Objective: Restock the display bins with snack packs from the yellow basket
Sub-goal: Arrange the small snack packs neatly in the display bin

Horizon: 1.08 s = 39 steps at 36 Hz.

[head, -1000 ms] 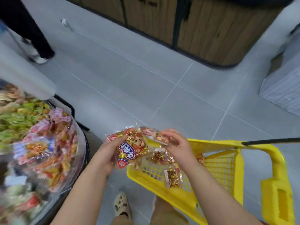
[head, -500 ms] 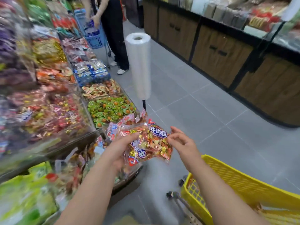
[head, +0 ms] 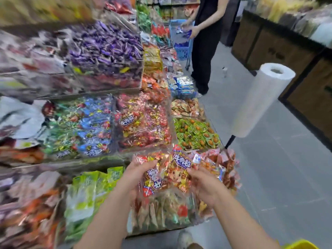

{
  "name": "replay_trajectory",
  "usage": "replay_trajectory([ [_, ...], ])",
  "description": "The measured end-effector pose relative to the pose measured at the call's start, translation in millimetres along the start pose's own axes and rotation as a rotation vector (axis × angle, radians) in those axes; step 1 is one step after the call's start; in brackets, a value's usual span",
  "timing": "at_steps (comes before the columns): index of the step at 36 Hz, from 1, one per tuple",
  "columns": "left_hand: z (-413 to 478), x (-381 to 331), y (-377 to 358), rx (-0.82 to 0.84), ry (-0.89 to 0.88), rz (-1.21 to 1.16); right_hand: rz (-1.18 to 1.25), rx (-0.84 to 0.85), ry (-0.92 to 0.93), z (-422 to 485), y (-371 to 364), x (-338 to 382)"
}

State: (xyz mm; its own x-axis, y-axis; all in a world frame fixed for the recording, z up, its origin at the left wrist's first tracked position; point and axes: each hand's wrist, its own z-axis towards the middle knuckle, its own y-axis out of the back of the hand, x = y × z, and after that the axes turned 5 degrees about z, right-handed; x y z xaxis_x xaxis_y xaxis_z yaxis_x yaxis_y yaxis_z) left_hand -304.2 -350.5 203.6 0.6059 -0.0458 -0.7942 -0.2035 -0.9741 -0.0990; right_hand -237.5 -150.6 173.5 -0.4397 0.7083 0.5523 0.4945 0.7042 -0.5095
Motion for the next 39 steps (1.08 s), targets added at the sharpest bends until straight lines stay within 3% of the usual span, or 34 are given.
replay_trajectory([
  [4, 3, -8, 30, -0.153, 0.001, -0.139, -0.090, 0.063, 0.008, 33, -33, 25],
  [11, 6, -35, 80, -0.370, -0.094, -0.150, -0.329, 0.170, 0.132, 105, -109, 81],
  [15, 12, -44, 104, -0.453, -0.143, -0.186, -0.750, 0.116, 0.317, 141, -148, 82],
  [20, 22, -57, 127, -0.412, -0.180, -0.255, -1.047, 0.171, 0.498, 177, -178, 52],
  [23, 30, -67, 144, -0.373, -0.190, -0.250, -1.073, 0.044, 0.555, 199, -183, 32],
  [31, 62, -92, 184, -0.243, -0.168, -0.178, -0.905, -0.052, 0.443, 218, -194, -5],
  [39, 94, -109, 177, -0.178, -0.175, -0.146, -0.992, -0.122, 0.396, 212, -194, -4],
])
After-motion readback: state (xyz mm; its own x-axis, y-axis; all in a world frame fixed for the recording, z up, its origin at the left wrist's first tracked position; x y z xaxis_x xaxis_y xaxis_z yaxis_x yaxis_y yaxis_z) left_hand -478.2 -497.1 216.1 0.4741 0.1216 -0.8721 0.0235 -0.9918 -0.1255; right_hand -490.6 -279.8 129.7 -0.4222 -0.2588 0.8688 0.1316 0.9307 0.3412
